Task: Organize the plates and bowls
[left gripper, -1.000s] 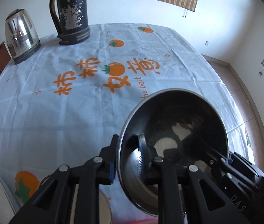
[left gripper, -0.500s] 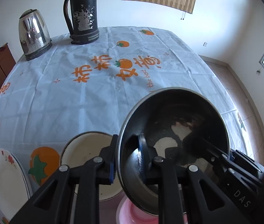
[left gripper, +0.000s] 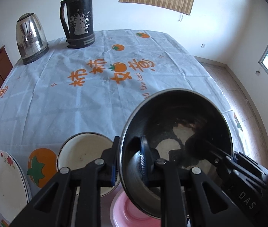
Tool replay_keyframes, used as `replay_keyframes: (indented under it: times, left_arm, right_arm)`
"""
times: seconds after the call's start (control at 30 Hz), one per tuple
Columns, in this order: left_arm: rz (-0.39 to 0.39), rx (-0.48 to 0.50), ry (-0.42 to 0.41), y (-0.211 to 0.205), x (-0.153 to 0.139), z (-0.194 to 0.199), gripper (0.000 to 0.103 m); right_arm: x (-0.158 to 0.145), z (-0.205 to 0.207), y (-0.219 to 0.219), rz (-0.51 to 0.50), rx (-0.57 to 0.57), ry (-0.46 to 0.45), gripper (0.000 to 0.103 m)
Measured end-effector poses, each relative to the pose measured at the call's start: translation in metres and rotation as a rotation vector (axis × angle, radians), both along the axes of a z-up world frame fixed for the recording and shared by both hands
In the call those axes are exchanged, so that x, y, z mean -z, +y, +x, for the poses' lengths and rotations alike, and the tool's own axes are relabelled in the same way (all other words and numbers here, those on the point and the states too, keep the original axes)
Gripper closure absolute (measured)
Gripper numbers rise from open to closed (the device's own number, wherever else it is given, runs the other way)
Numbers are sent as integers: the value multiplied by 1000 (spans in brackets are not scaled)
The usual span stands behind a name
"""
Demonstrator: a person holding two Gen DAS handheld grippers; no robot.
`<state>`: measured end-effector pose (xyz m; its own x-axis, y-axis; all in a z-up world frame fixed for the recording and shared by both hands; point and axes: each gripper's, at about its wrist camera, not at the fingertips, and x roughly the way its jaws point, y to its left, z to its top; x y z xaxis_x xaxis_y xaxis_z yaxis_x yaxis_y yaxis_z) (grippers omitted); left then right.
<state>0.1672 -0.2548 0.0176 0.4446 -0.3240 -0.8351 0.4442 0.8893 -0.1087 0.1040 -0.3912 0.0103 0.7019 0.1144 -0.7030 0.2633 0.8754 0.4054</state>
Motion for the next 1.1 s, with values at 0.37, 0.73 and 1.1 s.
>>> replay_keyframes:
  times: [0.37,0.73,1.1]
  left_arm:
    - [36,4,77,-37,43,43,86]
    - [70,49,85,-47,56,51,74]
    - [80,104,-95,-4,-1,-3,44]
  right_arm:
    - [41,34,-34,54,31,48,80]
    - [70,41,-58,160,44,26,70]
    - [17,-18,-48,86,10,-83,56]
